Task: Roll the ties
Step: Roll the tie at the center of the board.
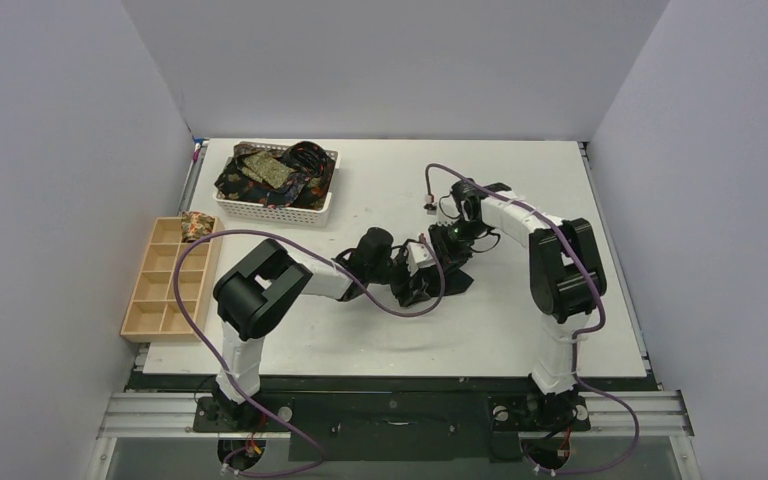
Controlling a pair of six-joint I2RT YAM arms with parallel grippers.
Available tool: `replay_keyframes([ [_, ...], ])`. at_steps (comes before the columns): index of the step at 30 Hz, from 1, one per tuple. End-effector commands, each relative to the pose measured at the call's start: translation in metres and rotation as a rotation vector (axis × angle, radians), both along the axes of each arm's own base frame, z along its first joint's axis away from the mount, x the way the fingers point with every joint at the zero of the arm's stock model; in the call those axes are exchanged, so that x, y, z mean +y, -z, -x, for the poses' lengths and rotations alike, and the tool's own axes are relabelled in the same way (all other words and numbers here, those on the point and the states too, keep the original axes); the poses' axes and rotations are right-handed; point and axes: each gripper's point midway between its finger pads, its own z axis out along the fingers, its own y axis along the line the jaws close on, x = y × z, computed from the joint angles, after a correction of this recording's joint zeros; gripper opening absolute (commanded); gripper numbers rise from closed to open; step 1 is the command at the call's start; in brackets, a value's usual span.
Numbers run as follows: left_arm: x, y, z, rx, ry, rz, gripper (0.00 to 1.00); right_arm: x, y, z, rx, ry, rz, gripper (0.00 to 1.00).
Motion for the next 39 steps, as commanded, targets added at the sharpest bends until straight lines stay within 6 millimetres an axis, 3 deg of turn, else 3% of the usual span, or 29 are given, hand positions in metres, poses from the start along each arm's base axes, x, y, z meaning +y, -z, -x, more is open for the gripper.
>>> replay_keyframes([
  [1, -0.007, -0.004, 0.01, 0.073, 0.021, 0.043, 0.68, -0.062, 0.066, -0.007, -0.087, -0.105, 0.425, 0.0],
  [8, -0.021, -0.012, 0.003, 0.064, 0.015, 0.113, 0.7, -0.066, 0.08, -0.012, -0.106, -0.113, 0.489, 0.0],
  [12, -0.032, -0.012, -0.002, 0.066, 0.013, 0.15, 0.69, -0.057, 0.085, -0.007, -0.086, -0.132, 0.424, 0.0],
  [16, -0.031, 0.003, -0.007, 0.038, 0.001, 0.129, 0.49, -0.038, 0.083, -0.004, -0.05, -0.147, 0.295, 0.0],
  [19, -0.016, 0.014, -0.001, 0.03, 0.003, 0.062, 0.31, -0.019, 0.075, -0.015, -0.061, -0.165, 0.213, 0.0],
  [22, 0.003, 0.019, 0.003, 0.014, -0.022, -0.01, 0.21, 0.004, 0.055, -0.028, -0.07, -0.148, 0.103, 0.01],
  [25, 0.025, 0.036, 0.009, 0.043, -0.078, -0.094, 0.2, 0.016, 0.029, -0.028, -0.039, -0.093, -0.017, 0.29],
  [27, 0.03, 0.042, 0.013, 0.055, -0.094, -0.117, 0.2, 0.017, 0.014, -0.02, -0.002, -0.048, -0.089, 0.41],
  [29, 0.031, 0.046, 0.014, 0.062, -0.104, -0.129, 0.2, 0.015, 0.003, -0.008, 0.039, -0.007, -0.137, 0.43],
  [34, 0.026, 0.047, 0.014, 0.061, -0.096, -0.123, 0.21, 0.014, 0.004, 0.012, 0.093, 0.044, -0.17, 0.42],
  [39, 0.024, 0.047, 0.015, 0.059, -0.09, -0.123, 0.22, 0.01, 0.016, 0.001, 0.093, 0.084, -0.171, 0.07],
])
